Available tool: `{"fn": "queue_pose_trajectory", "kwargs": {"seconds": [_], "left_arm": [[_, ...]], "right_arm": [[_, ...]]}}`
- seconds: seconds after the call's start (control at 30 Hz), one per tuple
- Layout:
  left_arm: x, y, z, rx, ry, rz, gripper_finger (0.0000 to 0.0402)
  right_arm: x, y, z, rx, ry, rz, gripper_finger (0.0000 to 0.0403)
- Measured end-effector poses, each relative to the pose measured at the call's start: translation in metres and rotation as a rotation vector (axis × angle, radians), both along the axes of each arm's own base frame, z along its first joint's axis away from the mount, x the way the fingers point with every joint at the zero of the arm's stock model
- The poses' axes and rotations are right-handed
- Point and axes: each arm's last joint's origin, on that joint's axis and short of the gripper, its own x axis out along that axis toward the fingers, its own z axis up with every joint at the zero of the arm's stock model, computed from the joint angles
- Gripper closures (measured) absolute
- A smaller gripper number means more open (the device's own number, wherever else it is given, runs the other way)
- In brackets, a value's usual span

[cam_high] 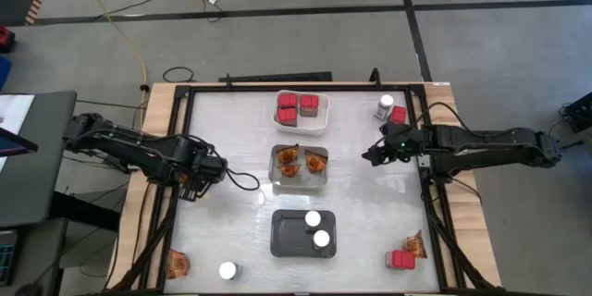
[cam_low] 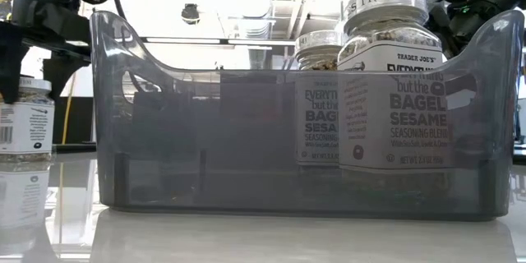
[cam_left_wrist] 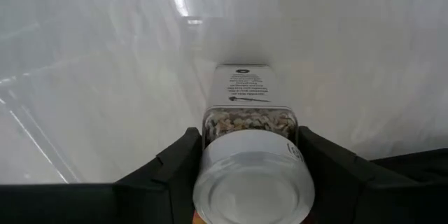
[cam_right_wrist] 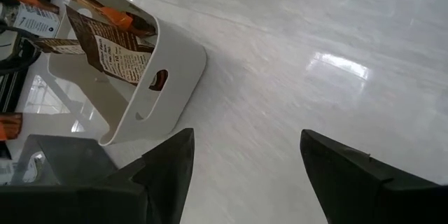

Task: Sort spices by type
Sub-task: Put the white seasoning bottle into the black bin

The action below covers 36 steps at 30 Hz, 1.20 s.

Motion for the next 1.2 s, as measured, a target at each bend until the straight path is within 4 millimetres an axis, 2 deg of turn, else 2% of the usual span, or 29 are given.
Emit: {"fn": "queue_pose_trajectory", "kwargs": {"seconds": [0.17,0.27,0.4,0.6,0.73,0.83,1.07,1.2], "left_arm": [[0.0,0.0,0.002,-0.006,-0.005,0.066,0.0206],[0.005,-0.001,0.012,-0.015,-0.046,0.098,0.0206],[0.015,-0.002,0.038,-0.03,-0.154,0.194,0.0206],[0.035,-0.004,0.088,-0.052,-0.332,0.378,0.0206],[0.059,-0.01,0.118,-0.066,-0.413,0.457,0.0206],[0.083,-0.017,0.134,-0.069,-0.409,0.466,0.0206],[0.139,-0.038,0.162,-0.071,-0.412,0.454,0.0206],[0.165,-0.054,0.169,-0.083,-0.421,0.432,0.0206]], "right_arm": [[0.0,0.0,0.0,0.001,-0.001,-0.001,0.0117],[0.0,0.0,0.0,0.001,-0.001,-0.001,0.0117],[0.0,0.0,0.0,-0.001,0.0,-0.004,0.0117],[0.0,-0.001,0.0,-0.026,0.002,-0.025,0.0117],[0.0,-0.001,0.0,-0.034,0.004,-0.032,0.0117],[0.0,-0.001,0.0,-0.034,0.004,-0.032,0.0117],[-0.001,-0.001,0.0,-0.039,0.012,-0.024,0.0117],[-0.001,-0.001,-0.001,-0.041,0.021,-0.021,0.0117]]}}
